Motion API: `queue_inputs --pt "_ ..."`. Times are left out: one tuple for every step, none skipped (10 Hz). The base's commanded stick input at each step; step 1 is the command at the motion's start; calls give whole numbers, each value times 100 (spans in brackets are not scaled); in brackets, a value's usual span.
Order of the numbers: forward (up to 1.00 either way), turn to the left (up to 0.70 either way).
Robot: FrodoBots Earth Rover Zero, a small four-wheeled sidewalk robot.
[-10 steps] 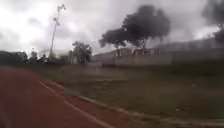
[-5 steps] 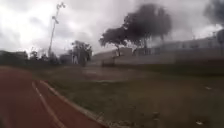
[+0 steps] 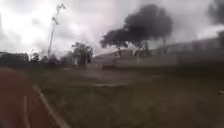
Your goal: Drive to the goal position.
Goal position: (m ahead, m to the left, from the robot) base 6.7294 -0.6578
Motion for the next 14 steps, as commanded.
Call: queue_inputs --pt "100 0" --pt "100 0" --pt "100 0" --pt "100 0" --pt "100 0" --pt "100 0" --pt "100 0" --pt "100 0" --pt "100 0" --pt "100 0" --pt "100 0" --pt "100 0" --pt "100 0" --pt "100 0"
